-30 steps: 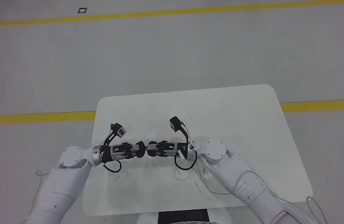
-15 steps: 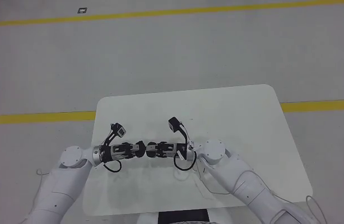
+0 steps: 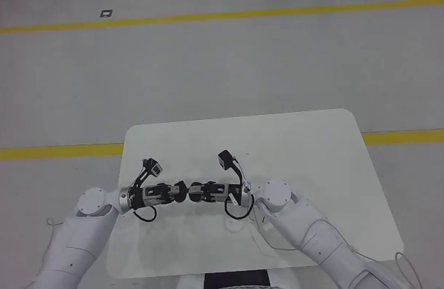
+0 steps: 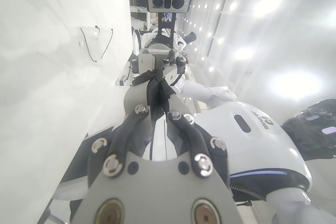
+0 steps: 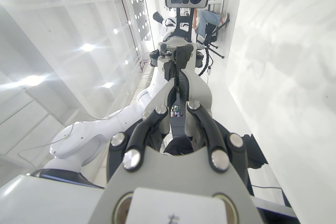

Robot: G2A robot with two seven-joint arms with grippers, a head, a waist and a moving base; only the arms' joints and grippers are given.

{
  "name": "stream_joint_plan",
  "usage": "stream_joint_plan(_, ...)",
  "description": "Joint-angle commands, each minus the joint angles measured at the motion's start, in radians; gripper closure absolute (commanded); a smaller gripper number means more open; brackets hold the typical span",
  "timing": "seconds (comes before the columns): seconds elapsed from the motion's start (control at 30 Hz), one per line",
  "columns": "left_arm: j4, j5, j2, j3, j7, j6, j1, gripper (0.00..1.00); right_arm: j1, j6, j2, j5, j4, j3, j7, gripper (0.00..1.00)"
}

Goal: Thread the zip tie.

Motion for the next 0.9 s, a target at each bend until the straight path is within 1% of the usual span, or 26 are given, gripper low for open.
stream_joint_plan(0.0,-0.001,-0.001,0.001,-0.004,-0.001,0.0,0.001,1.0,-0.001,-0.002,0.001,0.003,0.001,0.004,-0.002,0.0)
stream_joint_plan(0.23,-0.007,-0.002,0.003,-0.015,-0.002,0.0,0.007,1.0,-0.015,-0.008,0.009,0.003,-0.005,0.028,-0.017,0.0)
stream_joint_plan(0.47,-0.008,-0.003,0.003,-0.021,-0.001,0.0,0.008,1.0,-0.048,-0.016,0.019,0.014,-0.024,0.061,-0.059,0.0)
stream_joint_plan(0.5,-0.012,-0.002,0.002,-0.017,-0.017,0.0,0.008,1.0,-0.053,-0.015,0.02,0.018,-0.025,0.065,-0.07,0.0)
stream_joint_plan(0.53,-0.013,-0.003,0.003,-0.01,-0.02,0.002,0.009,1.0,-0.053,-0.015,0.02,0.018,-0.025,0.065,-0.07,0.0)
stream_joint_plan(0.87,-0.013,-0.003,0.003,-0.01,-0.02,0.002,0.009,1.0,-0.053,-0.015,0.02,0.018,-0.025,0.065,-0.07,0.0)
